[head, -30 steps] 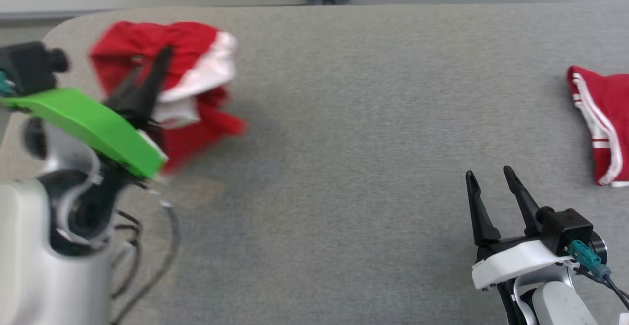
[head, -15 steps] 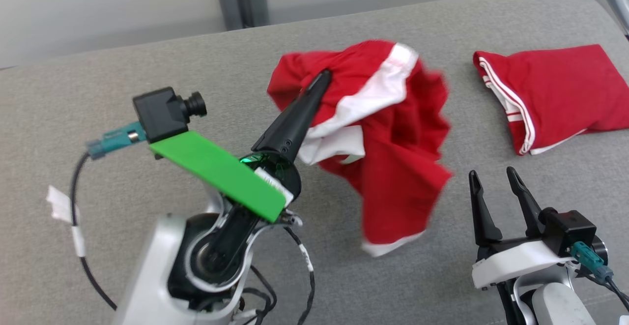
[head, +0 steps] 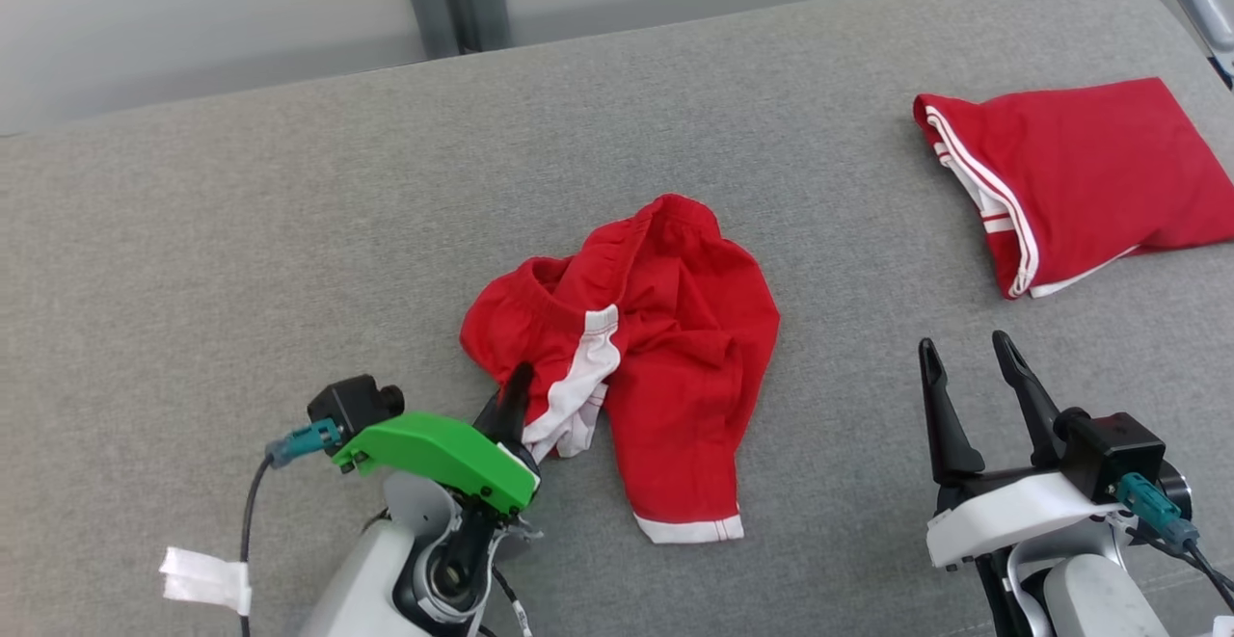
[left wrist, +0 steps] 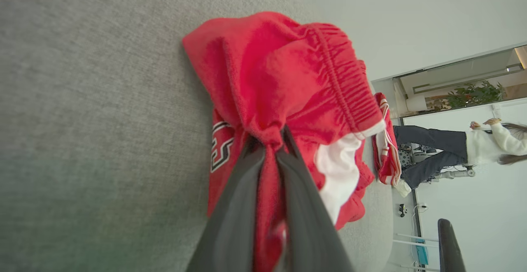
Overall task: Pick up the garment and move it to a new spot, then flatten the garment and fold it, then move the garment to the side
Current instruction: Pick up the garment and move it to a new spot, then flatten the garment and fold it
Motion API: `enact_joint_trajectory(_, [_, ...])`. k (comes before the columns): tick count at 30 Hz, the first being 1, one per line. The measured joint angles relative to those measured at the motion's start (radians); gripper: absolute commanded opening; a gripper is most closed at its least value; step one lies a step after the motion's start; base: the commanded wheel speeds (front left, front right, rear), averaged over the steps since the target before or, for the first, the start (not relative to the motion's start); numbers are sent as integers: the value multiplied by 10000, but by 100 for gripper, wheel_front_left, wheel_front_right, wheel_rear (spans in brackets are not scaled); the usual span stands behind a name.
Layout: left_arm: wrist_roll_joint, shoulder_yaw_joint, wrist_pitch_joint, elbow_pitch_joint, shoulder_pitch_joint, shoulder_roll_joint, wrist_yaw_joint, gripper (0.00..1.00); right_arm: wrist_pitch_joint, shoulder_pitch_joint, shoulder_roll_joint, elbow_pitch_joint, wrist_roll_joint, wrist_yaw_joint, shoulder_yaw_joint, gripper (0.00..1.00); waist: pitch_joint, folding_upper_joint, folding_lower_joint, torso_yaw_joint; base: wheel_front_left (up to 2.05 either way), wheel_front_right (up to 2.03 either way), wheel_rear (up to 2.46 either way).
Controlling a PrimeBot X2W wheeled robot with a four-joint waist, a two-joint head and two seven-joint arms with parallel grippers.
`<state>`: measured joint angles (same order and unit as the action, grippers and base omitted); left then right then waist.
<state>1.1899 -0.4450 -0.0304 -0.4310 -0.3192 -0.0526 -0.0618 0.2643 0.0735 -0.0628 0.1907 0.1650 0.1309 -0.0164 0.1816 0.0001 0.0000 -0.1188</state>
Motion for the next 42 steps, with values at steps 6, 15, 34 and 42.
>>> enact_joint_trajectory(6, [-2098, -940, 2033, -364, -249, -272, 499, 100, 0, -77, -104, 36, -27, 0, -63, 100, -306, 0, 0, 253, 0, 0, 0])
enact_joint_trajectory(15, [-5298, 127, 2930, 1643, 1544, -1187, -368, 100, 0, -552, -380, -360, -194, 0, 119, 100, -954, 0, 0, 671, 0, 0, 0])
enact_joint_trajectory(34, [-9430, 4335, 2945, 3181, 4841, -435, 1429, 100, 0, -1595, -407, -880, -899, 0, 591, 100, -1847, 0, -1, 1529, 0, 0, 0])
enact_joint_trajectory(42, [-9852, 4612, 2945, 3041, 4711, -180, 1810, 100, 0, -1578, -324, -853, -972, 0, 639, 100, -1777, 0, 0, 1364, 0, 0, 0])
